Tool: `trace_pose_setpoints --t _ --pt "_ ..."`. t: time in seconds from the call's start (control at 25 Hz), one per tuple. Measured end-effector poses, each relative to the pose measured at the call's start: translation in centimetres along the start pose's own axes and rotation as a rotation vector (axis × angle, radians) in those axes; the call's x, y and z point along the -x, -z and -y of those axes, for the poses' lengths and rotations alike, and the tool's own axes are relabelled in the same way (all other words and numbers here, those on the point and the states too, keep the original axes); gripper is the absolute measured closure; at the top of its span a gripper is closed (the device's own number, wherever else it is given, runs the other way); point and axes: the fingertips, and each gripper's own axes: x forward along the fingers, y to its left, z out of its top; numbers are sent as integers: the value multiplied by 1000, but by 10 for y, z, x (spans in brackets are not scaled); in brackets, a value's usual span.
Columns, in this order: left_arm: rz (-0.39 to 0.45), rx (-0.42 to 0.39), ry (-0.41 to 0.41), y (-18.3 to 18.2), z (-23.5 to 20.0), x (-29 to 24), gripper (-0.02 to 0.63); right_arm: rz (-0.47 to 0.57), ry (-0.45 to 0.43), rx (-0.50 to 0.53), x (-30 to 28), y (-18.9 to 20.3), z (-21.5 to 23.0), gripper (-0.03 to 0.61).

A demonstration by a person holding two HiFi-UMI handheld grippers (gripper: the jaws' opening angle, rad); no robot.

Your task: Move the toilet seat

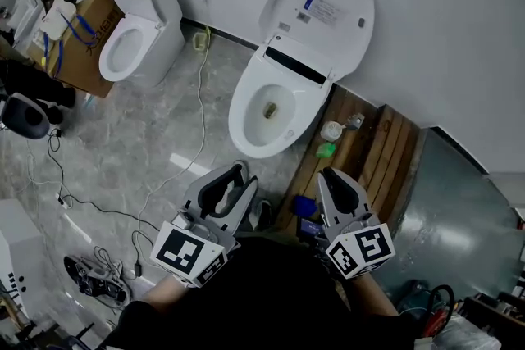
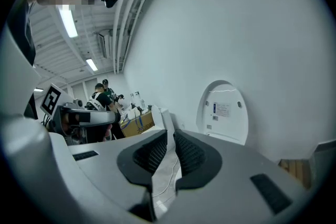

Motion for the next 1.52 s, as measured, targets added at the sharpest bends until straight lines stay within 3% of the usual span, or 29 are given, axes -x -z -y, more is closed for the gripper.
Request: trace_pose_setpoints --t 0.12,0.24,0.44,0.76,0.84,0.92,1.0,1.24,1.52 --pt "31 0 -60 -15 -37 -13 482 -37 3 18 -32 -5 4 523" --pt "26 -7 -75 -22 -73 -25 482 -88 -4 20 -68 -7 8 437" --pt "-27 -53 -71 -16 -131 -53 482 -129 -32 -47 -127 -12 20 437" --pt "-115 -100 48 15 -182 -99 481 -151 -4 -21 -186 -12 59 434" --pt "-128 -55 69 26 -193 -112 489 -197 5 13 -198 -3 74 433" --pt "-146 -12 74 39 -204 -124 557 -249 8 70 -208 10 87 433" --pt "-187 -9 67 56 -214 -138 558 -296 0 100 -219 27 100 433" --pt "-309 -21 -10 116 -234 -172 558 -404 -9 75 -250 89 149 430" --pt "-410 -11 -65 185 -251 -203 557 -457 41 4 -266 158 180 430"
